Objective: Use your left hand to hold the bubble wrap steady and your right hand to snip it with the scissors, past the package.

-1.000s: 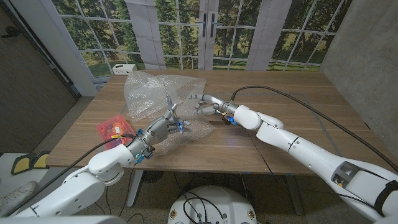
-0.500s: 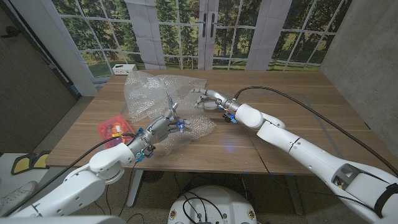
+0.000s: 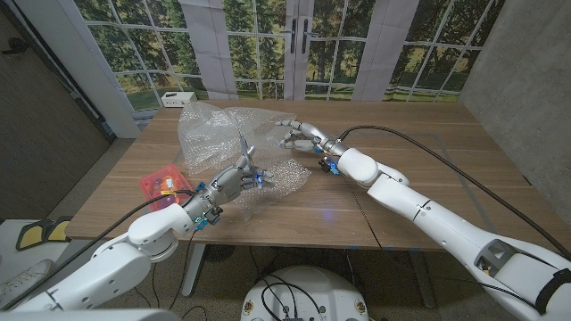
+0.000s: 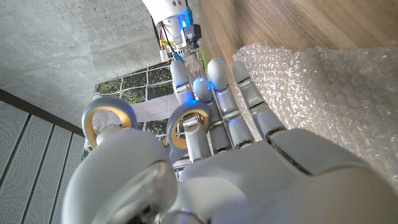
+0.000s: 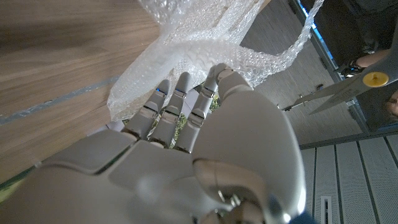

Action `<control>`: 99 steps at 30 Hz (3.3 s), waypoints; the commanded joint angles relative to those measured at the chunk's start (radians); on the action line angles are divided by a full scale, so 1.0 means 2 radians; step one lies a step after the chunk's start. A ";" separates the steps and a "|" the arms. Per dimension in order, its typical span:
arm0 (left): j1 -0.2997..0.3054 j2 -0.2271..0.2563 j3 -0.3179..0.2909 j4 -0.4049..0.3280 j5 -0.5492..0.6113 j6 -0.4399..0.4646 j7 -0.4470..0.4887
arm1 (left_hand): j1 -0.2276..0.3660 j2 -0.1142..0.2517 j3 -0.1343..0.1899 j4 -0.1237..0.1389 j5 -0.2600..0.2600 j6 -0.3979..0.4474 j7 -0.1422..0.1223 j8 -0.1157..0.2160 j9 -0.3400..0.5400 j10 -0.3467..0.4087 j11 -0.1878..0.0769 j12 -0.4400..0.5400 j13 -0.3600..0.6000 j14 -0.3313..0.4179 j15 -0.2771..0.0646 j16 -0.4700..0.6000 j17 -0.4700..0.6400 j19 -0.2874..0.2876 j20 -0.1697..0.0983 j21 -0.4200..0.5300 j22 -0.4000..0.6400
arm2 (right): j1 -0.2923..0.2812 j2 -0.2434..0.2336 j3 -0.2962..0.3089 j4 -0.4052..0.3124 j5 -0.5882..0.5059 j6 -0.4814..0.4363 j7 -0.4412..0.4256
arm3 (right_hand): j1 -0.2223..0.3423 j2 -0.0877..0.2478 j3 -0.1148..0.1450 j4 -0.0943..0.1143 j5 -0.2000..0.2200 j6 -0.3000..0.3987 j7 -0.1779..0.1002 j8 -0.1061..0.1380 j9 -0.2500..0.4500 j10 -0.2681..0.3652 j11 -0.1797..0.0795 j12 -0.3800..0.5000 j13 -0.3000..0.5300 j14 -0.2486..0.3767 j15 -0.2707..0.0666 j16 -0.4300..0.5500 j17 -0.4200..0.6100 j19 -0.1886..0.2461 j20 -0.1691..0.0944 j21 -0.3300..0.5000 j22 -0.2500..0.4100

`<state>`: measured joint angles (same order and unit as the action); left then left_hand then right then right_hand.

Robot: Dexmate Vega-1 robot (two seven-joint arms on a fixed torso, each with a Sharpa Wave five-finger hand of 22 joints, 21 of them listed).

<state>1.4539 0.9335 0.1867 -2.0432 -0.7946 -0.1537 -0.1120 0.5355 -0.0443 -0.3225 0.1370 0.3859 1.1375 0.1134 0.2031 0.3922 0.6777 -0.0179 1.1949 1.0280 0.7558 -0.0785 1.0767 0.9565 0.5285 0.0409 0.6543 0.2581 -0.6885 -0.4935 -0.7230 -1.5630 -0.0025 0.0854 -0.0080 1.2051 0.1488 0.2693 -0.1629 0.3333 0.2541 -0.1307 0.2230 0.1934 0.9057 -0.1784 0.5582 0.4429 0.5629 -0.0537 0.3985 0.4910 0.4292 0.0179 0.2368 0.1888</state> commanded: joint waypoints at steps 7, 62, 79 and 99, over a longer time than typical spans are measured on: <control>-0.006 0.002 0.002 -0.001 -0.001 0.006 0.000 | 0.000 0.004 -0.004 0.001 -0.002 -0.009 0.028 0.003 0.001 0.028 -0.027 0.002 0.002 0.003 -0.003 0.004 -0.001 0.001 0.002 0.001 0.001 | -0.017 0.004 0.005 -0.014 -0.018 0.003 -0.056 | 0.012 0.002 0.003 0.000 0.012 0.019 -0.004 0.002 0.004 -0.003 -0.002 0.061 0.043 0.011 -0.093 0.004 0.009 0.009 0.000 0.005 0.002; -0.003 -0.001 0.003 0.002 0.002 -0.005 -0.003 | -0.003 0.008 -0.003 0.002 -0.004 -0.007 0.028 0.003 0.000 0.028 -0.026 0.004 0.001 0.004 -0.005 0.009 -0.002 0.004 0.001 0.002 0.001 | -0.033 -0.007 -0.029 -0.087 -0.233 -0.082 -0.149 | -0.025 -0.005 0.104 0.004 0.289 0.353 0.046 0.018 0.082 -0.152 0.027 0.273 0.325 0.200 -0.090 -0.037 0.188 0.192 -0.047 0.156 0.015; -0.040 0.007 0.027 0.016 -0.027 0.018 -0.054 | -0.004 0.008 -0.003 0.001 -0.005 -0.007 0.027 0.003 0.000 0.029 -0.028 0.005 0.001 0.005 -0.005 0.010 -0.002 0.005 0.003 0.004 0.004 | -0.032 0.006 -0.024 -0.078 -0.202 -0.085 -0.143 | -0.035 -0.011 0.114 0.002 0.307 0.354 0.045 0.014 0.091 -0.146 0.026 0.263 0.312 0.197 -0.091 -0.050 0.197 0.178 -0.048 0.169 0.017; -0.061 0.005 0.050 0.027 -0.060 0.037 -0.089 | -0.001 0.009 -0.003 0.000 -0.007 -0.008 0.027 0.003 0.000 0.031 -0.028 0.006 0.000 0.002 -0.007 0.013 -0.001 0.004 0.004 0.005 0.005 | -0.029 0.016 -0.023 -0.064 -0.187 -0.082 -0.162 | -0.040 -0.013 0.119 0.000 0.313 0.355 0.044 0.004 0.089 -0.150 0.024 0.258 0.313 0.196 -0.091 -0.058 0.207 0.165 -0.049 0.181 0.019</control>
<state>1.3542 0.9416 0.2629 -1.9988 -0.8863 -0.0999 -0.2534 0.5323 -0.0334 -0.3216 0.1380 0.3731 1.1375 0.1134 0.2011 0.3895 0.6779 -0.0178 1.2059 1.0290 0.7558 -0.0785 1.0921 0.9537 0.5303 0.0428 0.6583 0.2626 -0.7525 -0.4759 -0.7688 -1.7093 -0.3940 -0.0903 -0.3141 1.1285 0.1157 0.5000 -0.1641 0.9567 0.9540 -0.0412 0.2341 0.3710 0.5702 -0.1099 1.0113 0.8799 0.9538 -0.1375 0.2872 0.9010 0.7607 -0.0820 0.5885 0.2210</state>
